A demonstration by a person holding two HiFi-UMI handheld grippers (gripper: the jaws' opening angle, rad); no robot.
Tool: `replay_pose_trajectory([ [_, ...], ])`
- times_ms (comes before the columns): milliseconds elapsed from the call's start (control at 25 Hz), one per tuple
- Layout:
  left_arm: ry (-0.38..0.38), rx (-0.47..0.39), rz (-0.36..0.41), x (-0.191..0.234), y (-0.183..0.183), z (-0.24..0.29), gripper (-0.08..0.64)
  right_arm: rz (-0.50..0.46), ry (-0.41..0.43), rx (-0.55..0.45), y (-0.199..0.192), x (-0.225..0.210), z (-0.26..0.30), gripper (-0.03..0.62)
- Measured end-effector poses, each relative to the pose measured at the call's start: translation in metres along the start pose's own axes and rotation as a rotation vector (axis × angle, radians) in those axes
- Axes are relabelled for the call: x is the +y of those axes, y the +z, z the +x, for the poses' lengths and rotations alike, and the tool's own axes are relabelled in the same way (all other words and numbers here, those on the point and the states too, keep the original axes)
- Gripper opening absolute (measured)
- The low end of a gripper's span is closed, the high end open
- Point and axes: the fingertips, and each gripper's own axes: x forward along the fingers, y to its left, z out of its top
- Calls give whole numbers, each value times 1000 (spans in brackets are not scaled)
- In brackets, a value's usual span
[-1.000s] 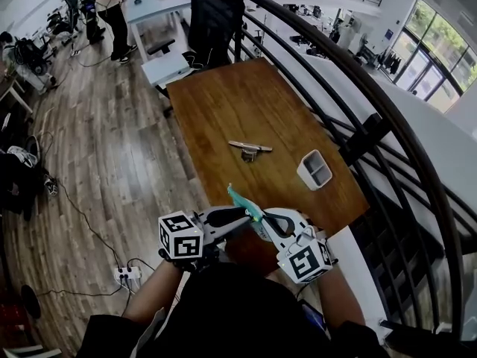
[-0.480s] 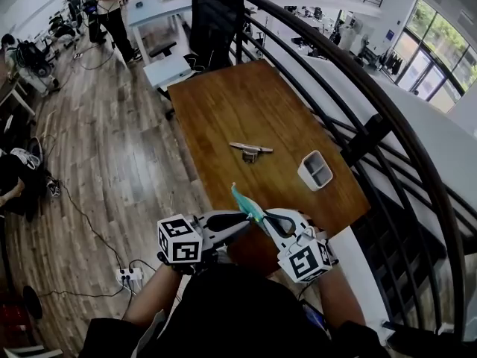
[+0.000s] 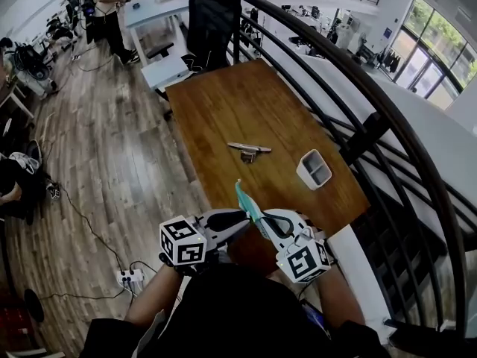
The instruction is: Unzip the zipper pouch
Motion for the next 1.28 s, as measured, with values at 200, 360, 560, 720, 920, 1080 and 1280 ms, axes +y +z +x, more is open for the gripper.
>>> replay_pose_trajectory([
  [200,-5,54,97,-8,-3,5,149,-1,-5,9,0,-2,-1,2],
  [360,15,55,89,-2,-3,8,158,-1,-7,5,0,-2,0,2],
  [560,36,78,127,1,-5,11,158,-6,0,-11,5,-1,1,2],
  [720,44,124,215,-1,-8,14,156,-3,1,-1,0,-3,-1,2],
  [920,0,145,204,-4,-8,16,156,6,-2,6,-5,-8,-2,2],
  [1080,-38,135,130,-5,-8,16,155,11,-4,0,-5,-8,-4,2],
  [1280,-38,135,90,-3,-8,16,98,15,2,5,-5,-6,-7,2],
])
